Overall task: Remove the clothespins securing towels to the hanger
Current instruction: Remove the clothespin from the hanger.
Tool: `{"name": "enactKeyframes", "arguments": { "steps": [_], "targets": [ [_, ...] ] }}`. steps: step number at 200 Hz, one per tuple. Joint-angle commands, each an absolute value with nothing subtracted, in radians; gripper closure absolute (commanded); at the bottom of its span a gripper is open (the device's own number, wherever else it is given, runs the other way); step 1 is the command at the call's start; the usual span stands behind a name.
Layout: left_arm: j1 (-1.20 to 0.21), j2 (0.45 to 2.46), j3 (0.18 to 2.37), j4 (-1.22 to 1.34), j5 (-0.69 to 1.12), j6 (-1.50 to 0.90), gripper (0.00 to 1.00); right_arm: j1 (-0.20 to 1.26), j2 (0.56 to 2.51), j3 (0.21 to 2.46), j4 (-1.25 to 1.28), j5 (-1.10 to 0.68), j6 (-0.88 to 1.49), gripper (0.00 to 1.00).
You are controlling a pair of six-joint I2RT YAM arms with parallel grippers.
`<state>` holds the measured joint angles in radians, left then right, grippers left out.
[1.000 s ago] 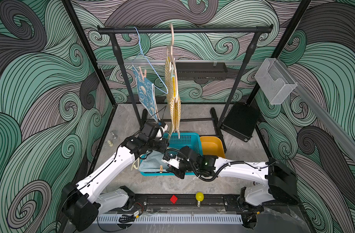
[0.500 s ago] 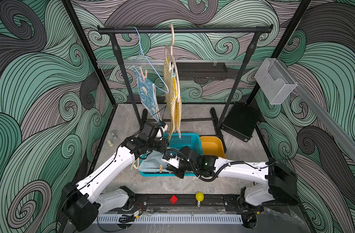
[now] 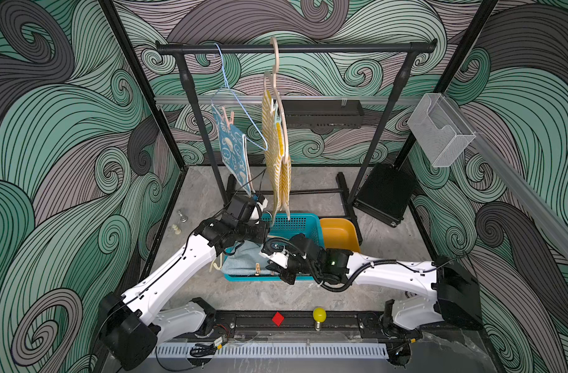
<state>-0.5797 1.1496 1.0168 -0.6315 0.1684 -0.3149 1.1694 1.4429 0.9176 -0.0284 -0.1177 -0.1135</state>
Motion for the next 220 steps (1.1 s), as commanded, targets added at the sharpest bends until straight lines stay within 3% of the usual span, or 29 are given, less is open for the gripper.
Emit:
{"name": "enactKeyframes", "arguments": {
  "steps": [1,99,220],
  "targets": [
    [-0.591,1.142,1.039,-0.675,0.169,-0.305,1.0,1.166,1.402,0.923,-0.019,-0.069,-0.125,1.0],
    [-0.594,1.118,1.038,-0.668,0.099,-0.315,1.0,1.166,1.305,0.92,-0.039,-0.086,-0.066,1.0],
    [-0.595,1.08,1.005,-0.635,0.035,-0.343,1.0,1.165,1.013,0.878,-0.19,0.004,0.038,1.0]
  ]
}}
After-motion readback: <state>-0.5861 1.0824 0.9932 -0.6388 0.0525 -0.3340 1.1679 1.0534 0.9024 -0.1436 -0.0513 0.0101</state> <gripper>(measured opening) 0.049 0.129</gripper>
